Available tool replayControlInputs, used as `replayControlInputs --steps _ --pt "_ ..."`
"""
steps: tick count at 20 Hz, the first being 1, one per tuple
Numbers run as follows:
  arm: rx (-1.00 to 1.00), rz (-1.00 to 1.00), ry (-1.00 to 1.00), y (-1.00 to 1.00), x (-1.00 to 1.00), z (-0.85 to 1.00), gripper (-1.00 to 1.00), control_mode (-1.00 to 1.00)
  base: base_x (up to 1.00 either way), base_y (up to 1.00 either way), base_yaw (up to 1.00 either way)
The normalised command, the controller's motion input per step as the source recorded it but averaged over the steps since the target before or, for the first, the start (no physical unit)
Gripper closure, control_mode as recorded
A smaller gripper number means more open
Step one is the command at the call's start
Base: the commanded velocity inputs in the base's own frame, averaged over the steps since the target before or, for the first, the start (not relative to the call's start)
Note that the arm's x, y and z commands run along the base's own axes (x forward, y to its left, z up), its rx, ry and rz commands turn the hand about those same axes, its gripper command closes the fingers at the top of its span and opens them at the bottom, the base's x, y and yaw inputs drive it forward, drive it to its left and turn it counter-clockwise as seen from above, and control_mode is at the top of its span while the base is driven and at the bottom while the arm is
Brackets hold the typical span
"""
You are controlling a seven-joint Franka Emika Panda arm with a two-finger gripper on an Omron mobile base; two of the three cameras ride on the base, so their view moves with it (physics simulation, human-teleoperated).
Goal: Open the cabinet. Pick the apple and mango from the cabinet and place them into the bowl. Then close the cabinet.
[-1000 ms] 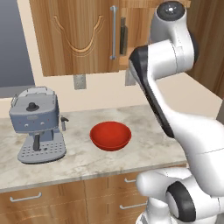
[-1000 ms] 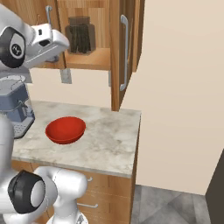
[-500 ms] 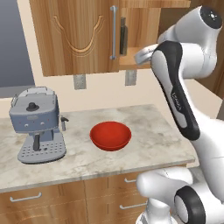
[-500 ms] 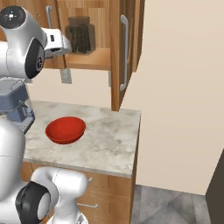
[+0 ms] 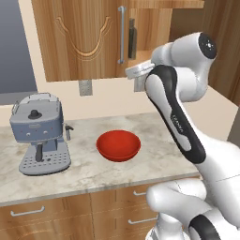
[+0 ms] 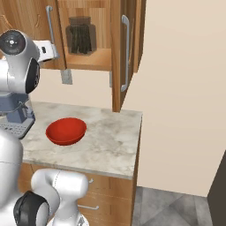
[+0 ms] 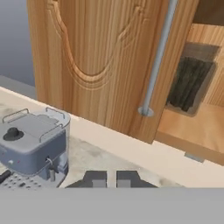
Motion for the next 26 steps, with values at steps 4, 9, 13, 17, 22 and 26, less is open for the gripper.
replayControlInputs --steps 4,9,13,17,22,26 --pt "0.0 0.0 0.0 0.01 0.0 0.0 -1.0 -1.0 0.0 0.0 0.0" --pt "0.0 -0.14 0.0 0.0 0.11 0.0 -1.0 -1.0 0.0 0.0 0.0" --pt "0.0 -0.23 0.02 0.0 0.17 0.05 -1.0 -1.0 0.0 0.0 0.0" --pt "0.0 -0.13 0.0 0.11 0.27 0.01 -1.0 -1.0 0.0 0.0 0.0" --pt "0.0 -0.05 0.0 0.15 0.33 0.08 -1.0 -1.0 0.0 0.0 0.0" --pt "0.0 -0.02 0.0 0.04 0.31 0.13 -1.0 -1.0 0.0 0.0 0.0"
